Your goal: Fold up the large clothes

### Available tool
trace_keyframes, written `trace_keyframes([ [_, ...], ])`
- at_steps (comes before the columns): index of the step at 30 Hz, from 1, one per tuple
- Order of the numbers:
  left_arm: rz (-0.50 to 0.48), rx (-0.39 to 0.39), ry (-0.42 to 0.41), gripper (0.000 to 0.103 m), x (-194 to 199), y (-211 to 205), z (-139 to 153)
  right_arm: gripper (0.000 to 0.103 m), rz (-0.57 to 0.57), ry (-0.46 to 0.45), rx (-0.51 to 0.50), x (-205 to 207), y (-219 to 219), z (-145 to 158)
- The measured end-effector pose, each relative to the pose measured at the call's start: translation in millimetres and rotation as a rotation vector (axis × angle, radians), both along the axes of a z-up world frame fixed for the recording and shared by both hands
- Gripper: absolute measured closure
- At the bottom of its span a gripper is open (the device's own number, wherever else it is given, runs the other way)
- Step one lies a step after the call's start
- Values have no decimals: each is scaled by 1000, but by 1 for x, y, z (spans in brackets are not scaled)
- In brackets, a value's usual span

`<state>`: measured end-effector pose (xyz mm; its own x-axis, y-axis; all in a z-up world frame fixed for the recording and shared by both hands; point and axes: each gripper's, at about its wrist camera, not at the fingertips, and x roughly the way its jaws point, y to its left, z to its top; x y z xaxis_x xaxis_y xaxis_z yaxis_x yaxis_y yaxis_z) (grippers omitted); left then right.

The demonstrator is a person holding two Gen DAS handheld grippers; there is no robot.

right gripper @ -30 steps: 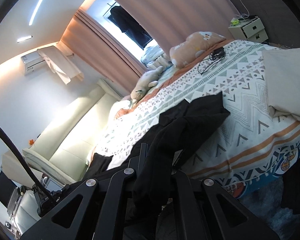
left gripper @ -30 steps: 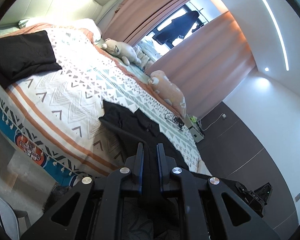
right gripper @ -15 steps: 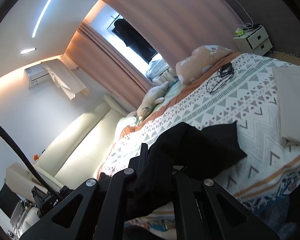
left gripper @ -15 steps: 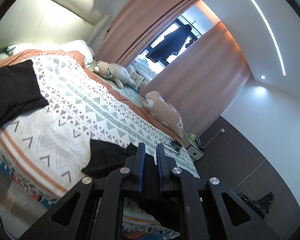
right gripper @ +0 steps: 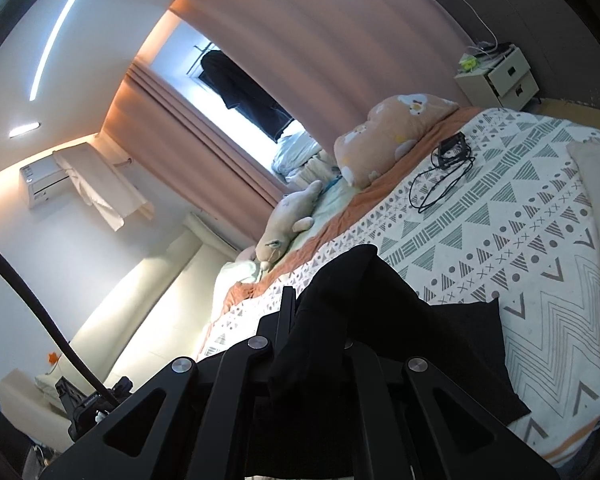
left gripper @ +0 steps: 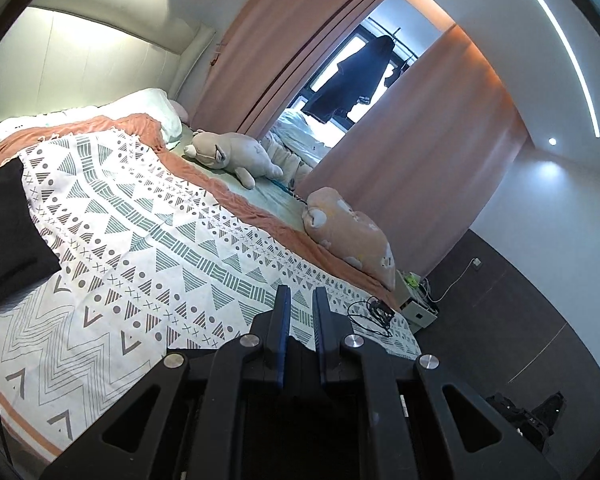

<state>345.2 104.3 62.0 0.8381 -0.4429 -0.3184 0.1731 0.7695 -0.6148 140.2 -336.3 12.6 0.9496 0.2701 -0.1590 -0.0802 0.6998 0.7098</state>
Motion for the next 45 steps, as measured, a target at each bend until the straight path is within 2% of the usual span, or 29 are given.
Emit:
trace_keyframes([
  [8, 1, 19, 62, 90, 83, -25, -29, 102, -31, 59, 38, 73, -2, -5],
  [14, -2, -6, 134, 90, 132, -36, -74, 102, -43, 121, 50, 122, -5, -19],
  [18, 12, -5, 161, 90, 153, -44, -104, 102, -53, 166, 76, 146, -10, -39],
  [21, 39, 8, 216, 90, 170, -49, -126, 102, -62, 210, 70, 169, -10, -52],
  [26, -26, -97, 280, 88, 190, -51, -156, 101, -60, 277, 56, 190, -9, -64],
  [30, 0, -90, 305, 84, 193, -53, -170, 101, -74, 329, 65, 202, -10, -75],
  [31, 9, -74, 311, 72, 193, -53, -171, 100, -82, 339, 61, 205, -10, -77],
  [32, 18, -60, 318, 38, 194, -51, -172, 98, -90, 348, 55, 207, -10, -78],
  [33, 27, -51, 320, 12, 194, -51, -173, 96, -100, 358, 46, 209, -8, -77],
  [34, 40, -52, 309, 0, 192, -48, -174, 92, -106, 362, 36, 210, -7, -77],
  [36, 72, -26, 315, 0, 191, -44, -175, 64, -108, 361, 27, 209, -4, -76],
  [37, 79, -21, 317, 0, 191, -42, -176, 22, -104, 356, 34, 209, -4, -76],
  [38, 81, -19, 319, 0, 190, -39, -178, 3, -98, 346, 42, 208, -4, -75],
  [45, 79, 54, 347, 0, 182, -43, -182, 3, -78, 342, 20, 202, 2, -75],
])
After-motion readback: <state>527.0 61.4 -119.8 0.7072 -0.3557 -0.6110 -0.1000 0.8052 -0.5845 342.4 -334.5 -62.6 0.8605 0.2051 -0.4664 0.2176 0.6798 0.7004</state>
